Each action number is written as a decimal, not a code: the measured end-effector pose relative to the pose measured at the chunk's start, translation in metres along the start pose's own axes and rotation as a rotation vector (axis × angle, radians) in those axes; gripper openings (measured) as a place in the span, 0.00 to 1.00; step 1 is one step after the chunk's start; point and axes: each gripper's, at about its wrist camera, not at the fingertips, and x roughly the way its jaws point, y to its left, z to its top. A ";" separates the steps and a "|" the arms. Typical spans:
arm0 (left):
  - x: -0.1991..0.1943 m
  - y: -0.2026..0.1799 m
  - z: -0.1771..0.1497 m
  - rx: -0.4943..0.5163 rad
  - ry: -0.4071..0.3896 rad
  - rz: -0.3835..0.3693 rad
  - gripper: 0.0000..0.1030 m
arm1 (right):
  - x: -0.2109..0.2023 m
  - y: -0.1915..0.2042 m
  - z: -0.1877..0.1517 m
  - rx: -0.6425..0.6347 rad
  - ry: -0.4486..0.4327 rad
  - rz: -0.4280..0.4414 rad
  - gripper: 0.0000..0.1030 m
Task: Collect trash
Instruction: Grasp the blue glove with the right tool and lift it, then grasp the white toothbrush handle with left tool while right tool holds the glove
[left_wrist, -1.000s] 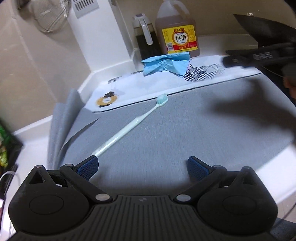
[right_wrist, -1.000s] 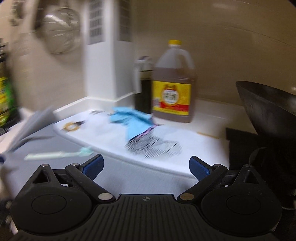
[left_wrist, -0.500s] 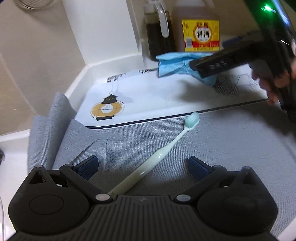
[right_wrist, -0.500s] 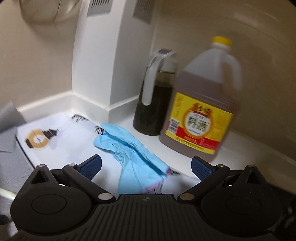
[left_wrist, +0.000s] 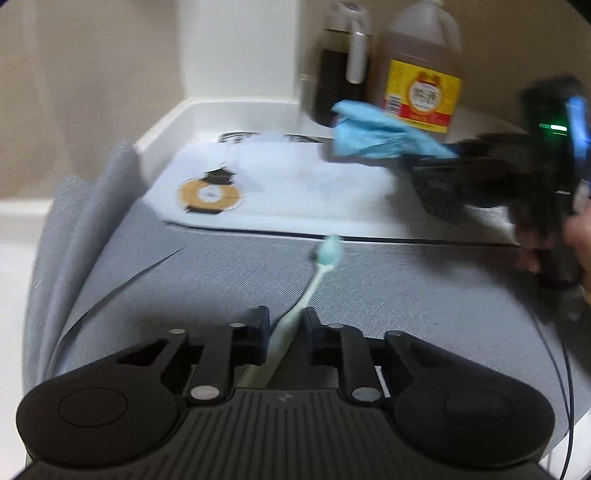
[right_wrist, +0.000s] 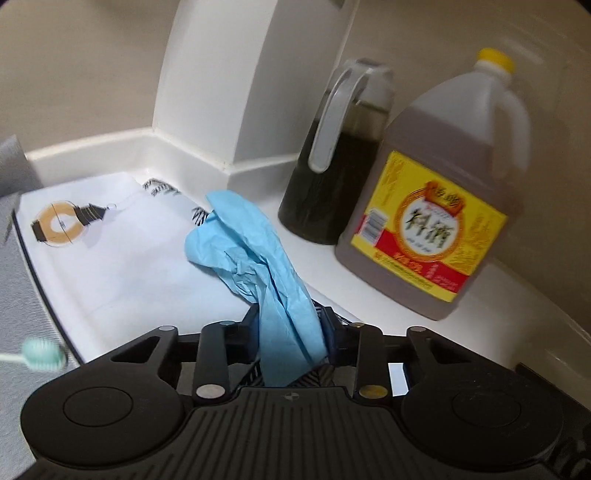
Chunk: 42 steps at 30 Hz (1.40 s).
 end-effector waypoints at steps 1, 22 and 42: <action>-0.002 0.004 -0.002 -0.041 0.008 0.018 0.17 | -0.009 -0.003 0.000 0.024 -0.010 0.002 0.34; -0.051 0.018 -0.039 -0.170 0.005 0.182 0.75 | -0.094 -0.005 -0.064 0.098 0.164 0.195 0.78; -0.029 0.019 -0.050 -0.138 0.020 0.146 1.00 | -0.064 -0.008 -0.068 0.132 0.166 0.233 0.97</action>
